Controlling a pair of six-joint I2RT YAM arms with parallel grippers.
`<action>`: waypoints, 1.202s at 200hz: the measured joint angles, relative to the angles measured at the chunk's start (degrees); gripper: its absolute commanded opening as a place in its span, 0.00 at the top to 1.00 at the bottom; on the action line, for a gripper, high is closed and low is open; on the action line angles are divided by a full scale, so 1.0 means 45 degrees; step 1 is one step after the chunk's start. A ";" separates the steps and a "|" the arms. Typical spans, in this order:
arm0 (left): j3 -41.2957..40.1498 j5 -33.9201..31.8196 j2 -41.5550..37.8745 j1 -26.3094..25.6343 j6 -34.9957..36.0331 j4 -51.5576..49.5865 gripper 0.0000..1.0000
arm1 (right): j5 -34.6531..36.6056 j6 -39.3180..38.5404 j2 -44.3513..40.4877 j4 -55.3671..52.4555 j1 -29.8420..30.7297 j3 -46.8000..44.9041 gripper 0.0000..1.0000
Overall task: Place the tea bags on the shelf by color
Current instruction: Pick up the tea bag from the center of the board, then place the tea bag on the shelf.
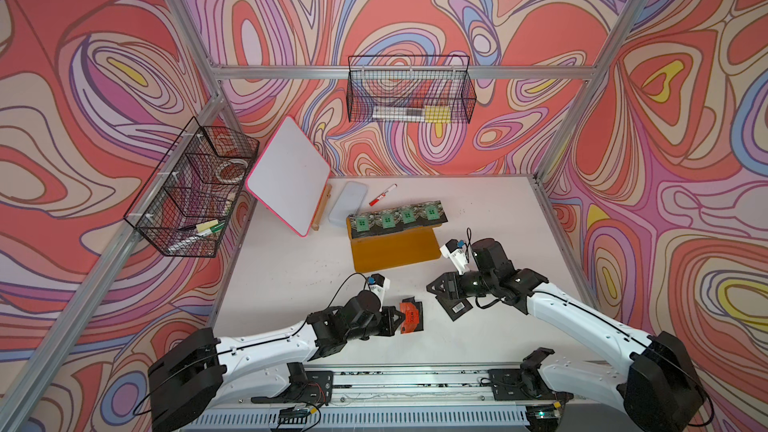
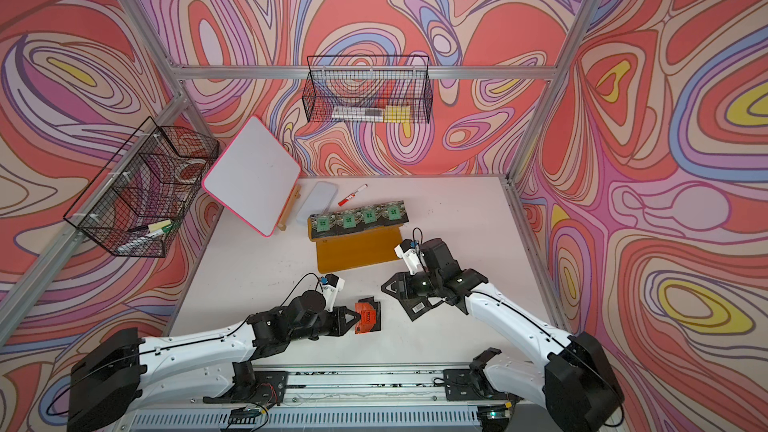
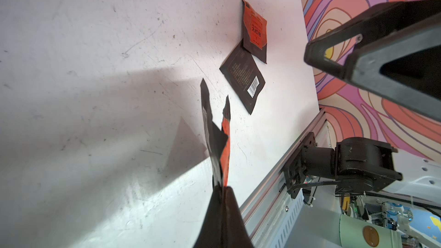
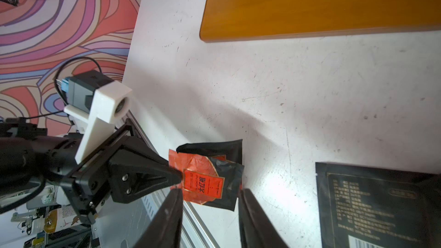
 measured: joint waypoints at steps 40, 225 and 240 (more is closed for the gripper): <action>0.0029 0.0889 -0.0879 0.0437 0.1972 -0.1656 1.00 | -0.0029 -0.0661 0.0695 0.0029 0.1103 0.0015 0.60; 0.0699 0.4255 -0.1030 0.2365 0.6139 -0.2720 1.00 | -0.1287 -0.2429 0.3594 0.1399 0.1841 0.0282 0.66; 0.0699 0.4347 -0.1141 0.2477 0.6203 -0.2807 1.00 | -0.1583 -0.2569 0.3589 0.1467 0.1846 0.0291 0.65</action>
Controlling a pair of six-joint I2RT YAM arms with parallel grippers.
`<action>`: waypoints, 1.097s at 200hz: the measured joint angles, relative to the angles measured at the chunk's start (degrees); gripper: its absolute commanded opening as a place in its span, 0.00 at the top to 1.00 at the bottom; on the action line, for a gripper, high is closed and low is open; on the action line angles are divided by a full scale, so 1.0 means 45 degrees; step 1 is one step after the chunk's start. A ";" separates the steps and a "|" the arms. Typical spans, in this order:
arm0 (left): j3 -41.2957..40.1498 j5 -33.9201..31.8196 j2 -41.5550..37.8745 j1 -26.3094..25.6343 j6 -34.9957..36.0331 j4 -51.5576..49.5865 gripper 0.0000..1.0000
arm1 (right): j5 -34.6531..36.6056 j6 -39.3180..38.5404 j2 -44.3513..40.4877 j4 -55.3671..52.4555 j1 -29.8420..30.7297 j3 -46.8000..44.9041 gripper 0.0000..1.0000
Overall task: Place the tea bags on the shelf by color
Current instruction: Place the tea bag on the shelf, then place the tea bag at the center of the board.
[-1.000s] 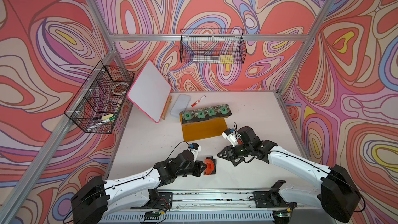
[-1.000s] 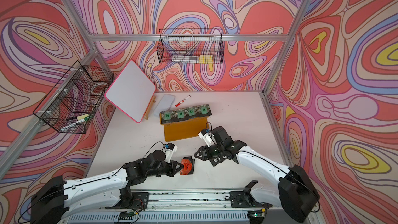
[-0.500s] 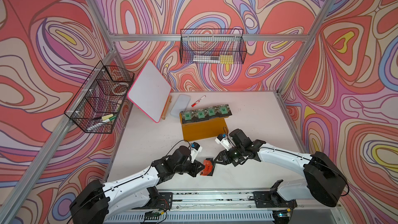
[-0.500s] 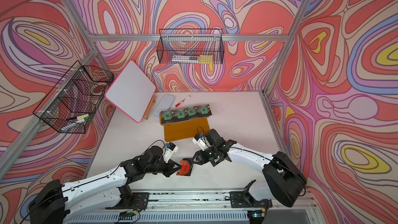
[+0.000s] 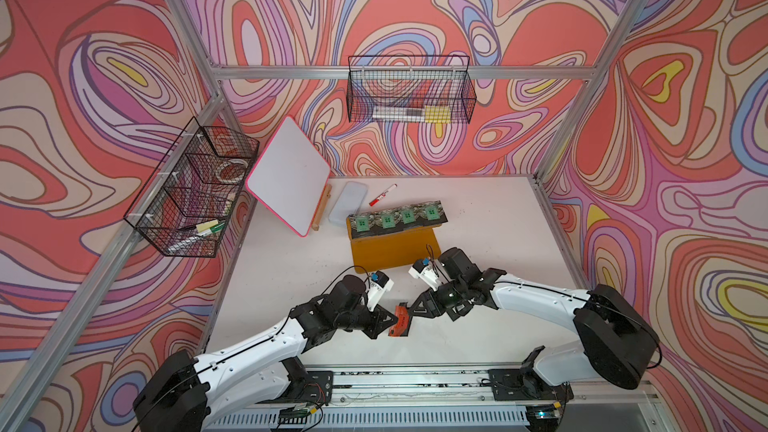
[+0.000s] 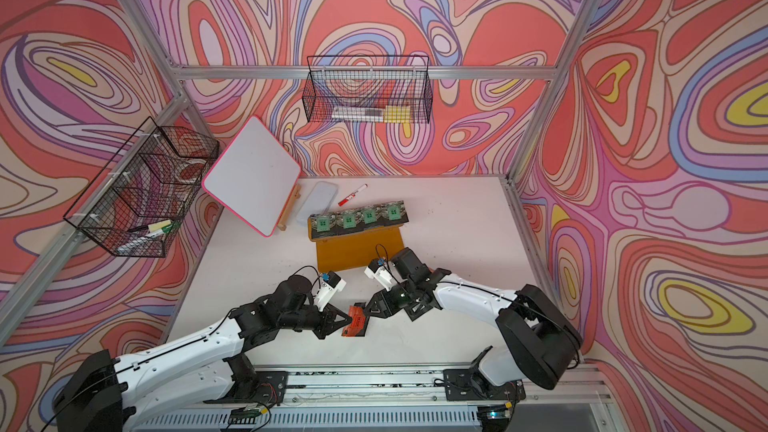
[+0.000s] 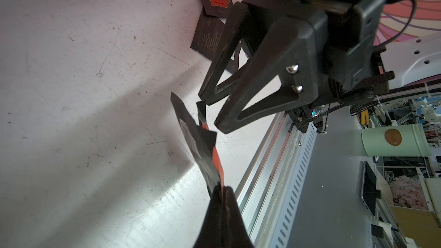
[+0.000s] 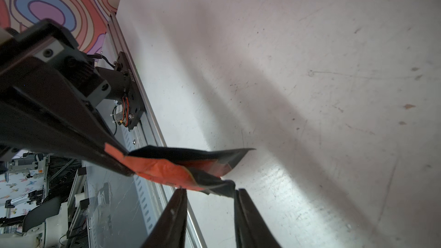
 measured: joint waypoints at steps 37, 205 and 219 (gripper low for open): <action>0.0000 0.0325 -0.0160 0.0214 0.0194 -0.0141 1.00 | -0.0321 -0.0418 -0.0068 -0.0024 0.0000 0.0000 0.59; 0.0092 0.1277 -0.1637 0.0359 0.1865 -0.0831 1.00 | -0.1341 -0.1797 -0.2157 0.0355 0.0058 -0.0408 0.65; 0.0097 0.1273 -0.1637 0.0359 0.1923 -0.0855 1.00 | -0.1559 -0.1792 -0.2108 0.0413 0.0058 -0.0408 0.66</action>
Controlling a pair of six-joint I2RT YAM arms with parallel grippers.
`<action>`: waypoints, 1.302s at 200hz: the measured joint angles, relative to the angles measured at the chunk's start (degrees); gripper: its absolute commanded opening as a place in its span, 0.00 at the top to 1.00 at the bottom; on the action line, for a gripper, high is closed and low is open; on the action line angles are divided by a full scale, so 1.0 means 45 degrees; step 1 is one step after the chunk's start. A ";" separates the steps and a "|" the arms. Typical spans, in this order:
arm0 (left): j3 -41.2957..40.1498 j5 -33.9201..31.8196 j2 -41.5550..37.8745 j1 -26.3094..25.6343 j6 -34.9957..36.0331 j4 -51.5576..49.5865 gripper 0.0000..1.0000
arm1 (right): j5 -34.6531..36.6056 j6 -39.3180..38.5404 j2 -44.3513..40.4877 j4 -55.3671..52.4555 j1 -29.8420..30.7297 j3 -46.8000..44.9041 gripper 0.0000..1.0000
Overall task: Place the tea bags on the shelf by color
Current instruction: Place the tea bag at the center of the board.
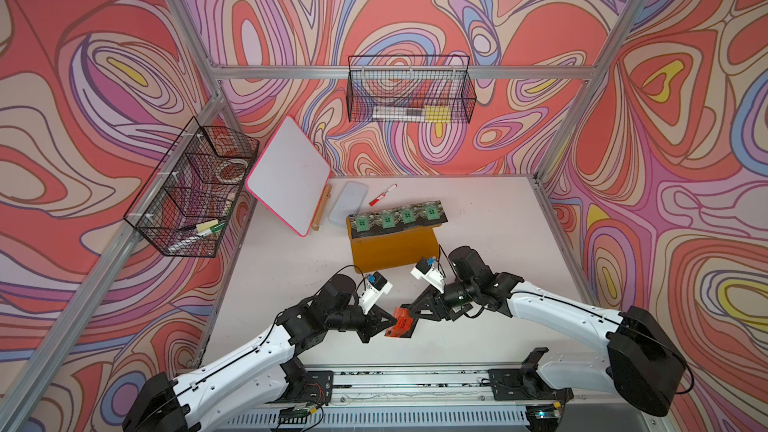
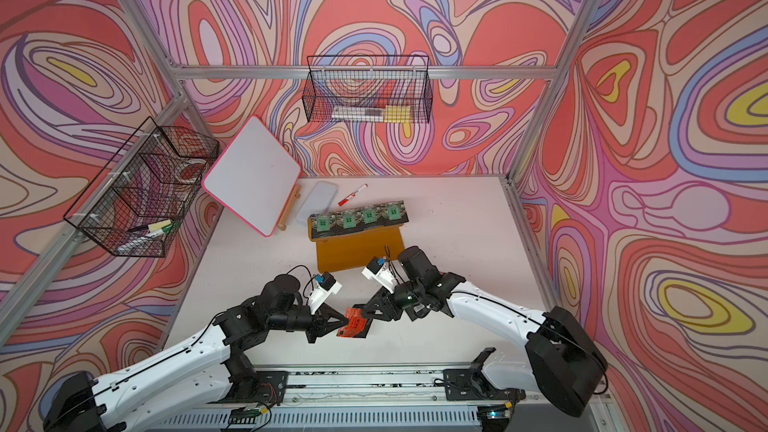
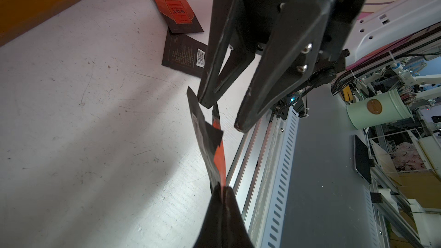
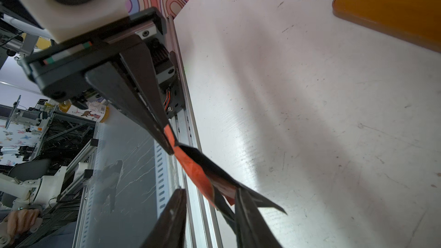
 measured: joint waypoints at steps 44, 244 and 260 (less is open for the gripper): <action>0.0092 0.0005 -0.0005 0.0000 0.0087 -0.0136 1.00 | -0.0112 -0.0010 0.0219 0.0044 0.0000 0.0000 0.63; 0.1010 -0.1107 -0.0102 0.0029 0.0355 -0.1486 1.00 | -0.0529 0.0063 0.0131 0.0005 -0.0005 -0.0005 0.79; 0.1239 -0.1263 -0.0063 0.0039 0.0432 -0.1632 1.00 | -0.0583 0.0107 0.0010 0.0010 -0.0005 0.0000 0.79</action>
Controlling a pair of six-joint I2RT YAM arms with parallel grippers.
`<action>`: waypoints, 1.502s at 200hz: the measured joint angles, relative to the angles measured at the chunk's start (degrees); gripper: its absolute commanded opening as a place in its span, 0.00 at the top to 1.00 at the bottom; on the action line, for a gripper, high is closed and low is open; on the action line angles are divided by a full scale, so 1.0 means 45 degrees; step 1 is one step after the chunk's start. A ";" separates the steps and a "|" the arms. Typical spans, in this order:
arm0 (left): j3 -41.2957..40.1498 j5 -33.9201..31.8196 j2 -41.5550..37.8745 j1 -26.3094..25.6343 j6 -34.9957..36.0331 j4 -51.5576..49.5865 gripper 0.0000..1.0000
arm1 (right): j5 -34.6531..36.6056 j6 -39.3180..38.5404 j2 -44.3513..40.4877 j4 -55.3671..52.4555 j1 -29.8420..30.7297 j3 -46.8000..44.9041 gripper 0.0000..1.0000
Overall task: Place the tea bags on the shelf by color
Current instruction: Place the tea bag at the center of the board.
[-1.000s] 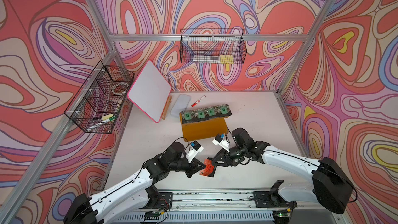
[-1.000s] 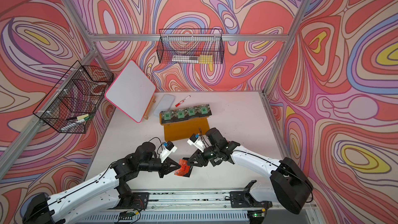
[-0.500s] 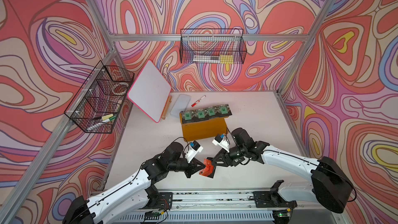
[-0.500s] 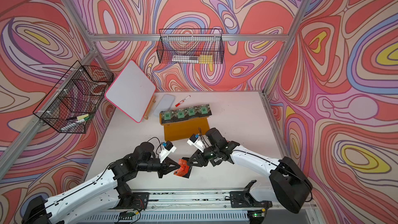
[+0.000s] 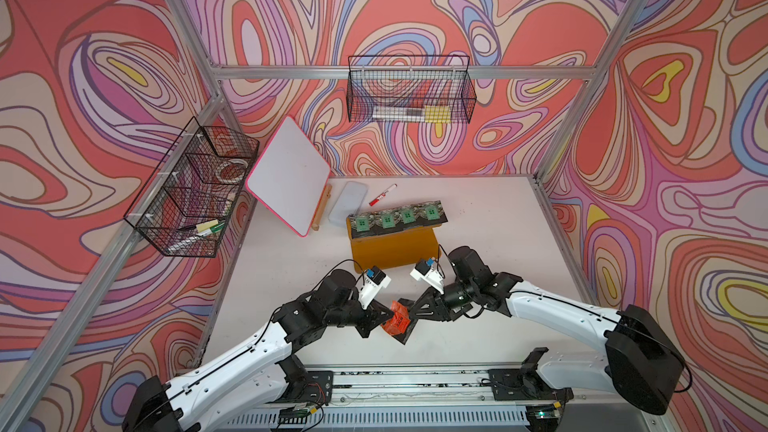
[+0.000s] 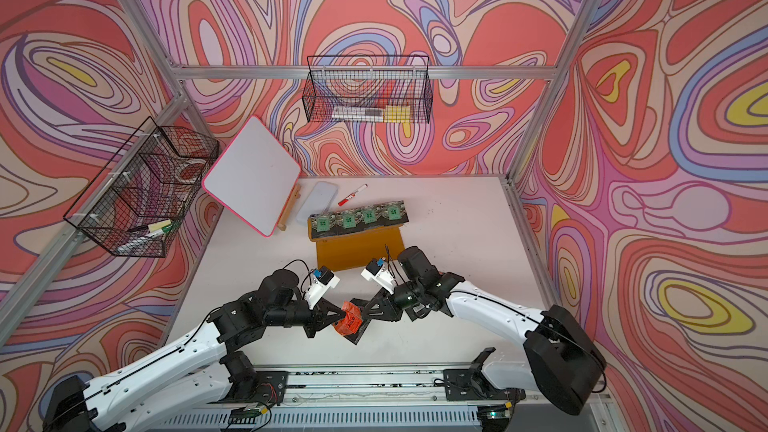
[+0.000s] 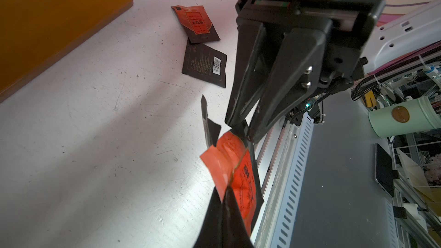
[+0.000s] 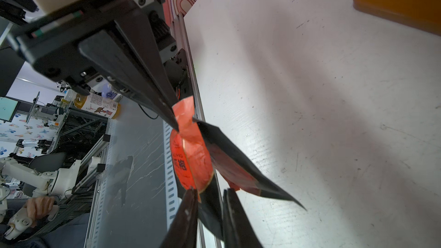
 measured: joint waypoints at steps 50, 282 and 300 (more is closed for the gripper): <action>0.0058 -0.0131 0.0000 0.0034 0.0136 -0.0078 1.00 | -0.0165 0.0194 -0.0107 -0.0010 0.0005 0.0000 0.77; 0.0058 0.0651 -0.0952 0.0049 0.1020 0.0505 1.00 | -0.0257 0.1729 -0.0345 -0.0748 0.0068 0.0869 0.75; 0.0058 0.0641 -0.0937 0.0049 0.1020 0.0515 1.00 | -0.0486 0.1608 -0.0345 -0.0845 0.0083 0.1001 0.81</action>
